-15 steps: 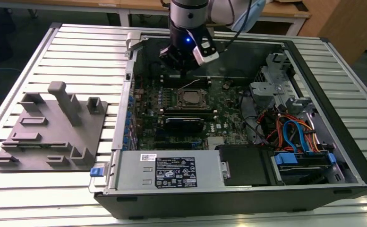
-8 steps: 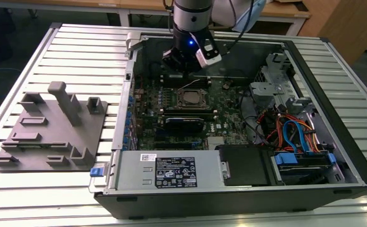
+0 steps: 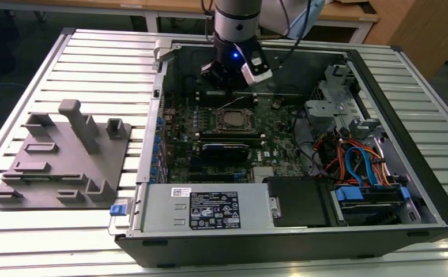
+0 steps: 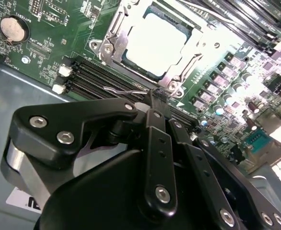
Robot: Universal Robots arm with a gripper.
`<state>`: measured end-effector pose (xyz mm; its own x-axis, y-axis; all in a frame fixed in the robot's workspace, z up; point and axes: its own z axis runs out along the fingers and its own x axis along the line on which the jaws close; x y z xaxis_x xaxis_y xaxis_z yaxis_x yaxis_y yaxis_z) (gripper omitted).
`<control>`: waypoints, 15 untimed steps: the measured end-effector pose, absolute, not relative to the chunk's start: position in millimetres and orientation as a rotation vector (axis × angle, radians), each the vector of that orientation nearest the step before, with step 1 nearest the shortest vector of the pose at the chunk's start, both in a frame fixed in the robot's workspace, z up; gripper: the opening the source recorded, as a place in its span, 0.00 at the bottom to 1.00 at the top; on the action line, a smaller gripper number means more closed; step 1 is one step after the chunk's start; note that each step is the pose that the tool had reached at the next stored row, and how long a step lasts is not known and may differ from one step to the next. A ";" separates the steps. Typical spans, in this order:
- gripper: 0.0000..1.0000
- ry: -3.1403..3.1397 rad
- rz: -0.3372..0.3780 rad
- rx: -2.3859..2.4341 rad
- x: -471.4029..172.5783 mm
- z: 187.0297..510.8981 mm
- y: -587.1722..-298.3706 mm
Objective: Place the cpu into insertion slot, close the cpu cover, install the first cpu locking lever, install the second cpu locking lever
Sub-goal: 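Install the first cpu locking lever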
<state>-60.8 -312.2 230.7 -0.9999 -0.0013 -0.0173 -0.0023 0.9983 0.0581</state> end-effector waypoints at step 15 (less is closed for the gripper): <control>0.11 3.123 0.091 0.008 -53.7 226.4 -305.3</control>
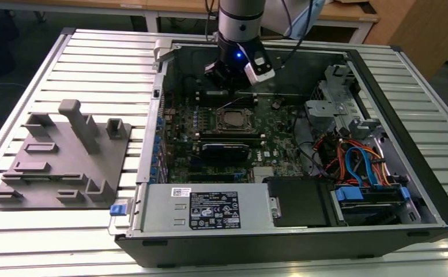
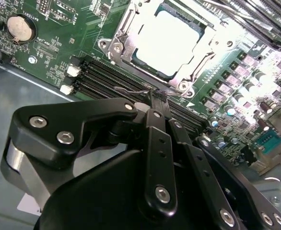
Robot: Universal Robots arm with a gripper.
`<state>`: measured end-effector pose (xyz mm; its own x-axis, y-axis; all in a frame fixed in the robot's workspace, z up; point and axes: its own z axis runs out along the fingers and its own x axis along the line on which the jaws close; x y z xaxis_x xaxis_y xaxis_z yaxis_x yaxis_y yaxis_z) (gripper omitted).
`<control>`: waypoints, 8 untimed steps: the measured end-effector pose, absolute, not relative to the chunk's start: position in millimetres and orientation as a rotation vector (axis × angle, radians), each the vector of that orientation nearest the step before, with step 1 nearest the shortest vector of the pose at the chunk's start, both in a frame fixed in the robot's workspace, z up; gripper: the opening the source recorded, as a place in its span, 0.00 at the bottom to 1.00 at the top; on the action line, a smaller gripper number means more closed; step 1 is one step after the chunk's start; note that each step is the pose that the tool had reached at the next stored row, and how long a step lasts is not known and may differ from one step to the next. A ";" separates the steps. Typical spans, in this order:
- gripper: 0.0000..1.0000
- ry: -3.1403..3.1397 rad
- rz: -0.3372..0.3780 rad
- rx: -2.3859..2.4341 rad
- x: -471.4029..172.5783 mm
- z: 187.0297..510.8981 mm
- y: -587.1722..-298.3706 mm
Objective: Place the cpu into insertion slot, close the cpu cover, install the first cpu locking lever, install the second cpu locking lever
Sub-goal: 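Install the first cpu locking lever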
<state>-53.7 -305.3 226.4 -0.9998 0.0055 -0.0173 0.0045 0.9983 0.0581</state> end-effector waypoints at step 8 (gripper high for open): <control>0.11 3.122 0.091 0.022 -49.4 224.0 -302.2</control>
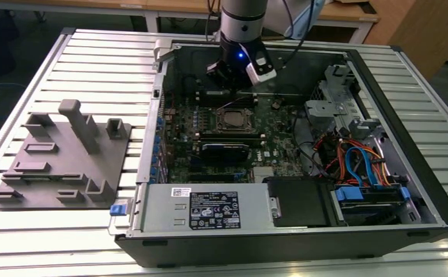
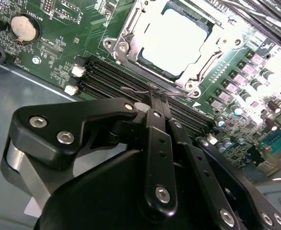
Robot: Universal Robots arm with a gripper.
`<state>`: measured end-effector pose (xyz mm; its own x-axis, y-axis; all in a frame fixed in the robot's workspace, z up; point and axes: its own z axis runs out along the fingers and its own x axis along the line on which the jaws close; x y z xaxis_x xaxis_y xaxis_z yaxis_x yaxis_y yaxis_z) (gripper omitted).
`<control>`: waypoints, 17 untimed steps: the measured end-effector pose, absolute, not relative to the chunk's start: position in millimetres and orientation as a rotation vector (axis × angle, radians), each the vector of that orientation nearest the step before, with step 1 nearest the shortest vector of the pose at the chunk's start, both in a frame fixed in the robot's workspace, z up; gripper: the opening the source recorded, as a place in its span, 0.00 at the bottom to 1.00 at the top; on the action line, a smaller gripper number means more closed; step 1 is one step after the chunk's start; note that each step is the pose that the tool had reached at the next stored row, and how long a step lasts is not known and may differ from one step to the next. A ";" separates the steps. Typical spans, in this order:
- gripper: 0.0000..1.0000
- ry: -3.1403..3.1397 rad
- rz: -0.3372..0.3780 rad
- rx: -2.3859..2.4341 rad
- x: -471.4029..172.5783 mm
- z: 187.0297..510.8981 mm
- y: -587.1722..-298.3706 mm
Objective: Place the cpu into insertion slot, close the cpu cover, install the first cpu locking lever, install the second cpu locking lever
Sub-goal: 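Install the first cpu locking lever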
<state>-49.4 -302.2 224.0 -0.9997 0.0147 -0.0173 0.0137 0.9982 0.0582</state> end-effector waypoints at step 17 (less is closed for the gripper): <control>0.11 3.122 0.090 0.048 -40.5 217.7 -301.7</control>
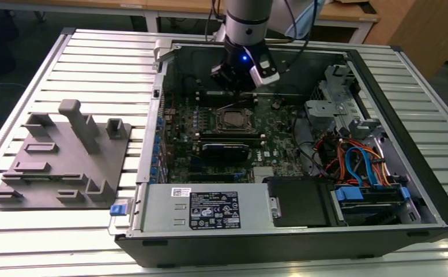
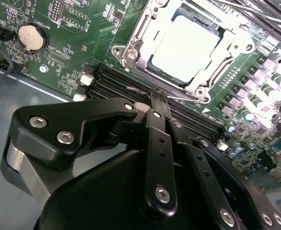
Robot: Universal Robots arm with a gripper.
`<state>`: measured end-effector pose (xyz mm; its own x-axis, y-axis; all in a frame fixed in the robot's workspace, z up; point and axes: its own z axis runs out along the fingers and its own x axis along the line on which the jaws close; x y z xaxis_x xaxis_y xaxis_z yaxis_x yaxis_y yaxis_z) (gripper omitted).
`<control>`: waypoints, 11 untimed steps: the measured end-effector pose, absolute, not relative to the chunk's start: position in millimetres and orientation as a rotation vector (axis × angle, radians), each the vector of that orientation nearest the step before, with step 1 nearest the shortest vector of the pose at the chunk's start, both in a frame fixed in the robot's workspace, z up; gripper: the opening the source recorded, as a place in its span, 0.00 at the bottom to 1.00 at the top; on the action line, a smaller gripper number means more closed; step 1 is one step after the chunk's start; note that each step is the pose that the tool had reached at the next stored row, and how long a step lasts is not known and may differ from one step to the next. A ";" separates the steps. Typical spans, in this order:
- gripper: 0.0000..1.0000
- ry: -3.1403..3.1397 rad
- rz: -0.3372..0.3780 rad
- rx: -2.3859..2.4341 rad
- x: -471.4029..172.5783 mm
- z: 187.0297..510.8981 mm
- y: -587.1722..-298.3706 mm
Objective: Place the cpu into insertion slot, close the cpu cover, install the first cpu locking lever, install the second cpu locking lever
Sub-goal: 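Install the first cpu locking lever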
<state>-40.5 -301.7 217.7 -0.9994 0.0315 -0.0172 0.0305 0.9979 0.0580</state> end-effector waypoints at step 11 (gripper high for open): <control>0.11 3.122 0.090 0.049 -37.9 213.3 -301.7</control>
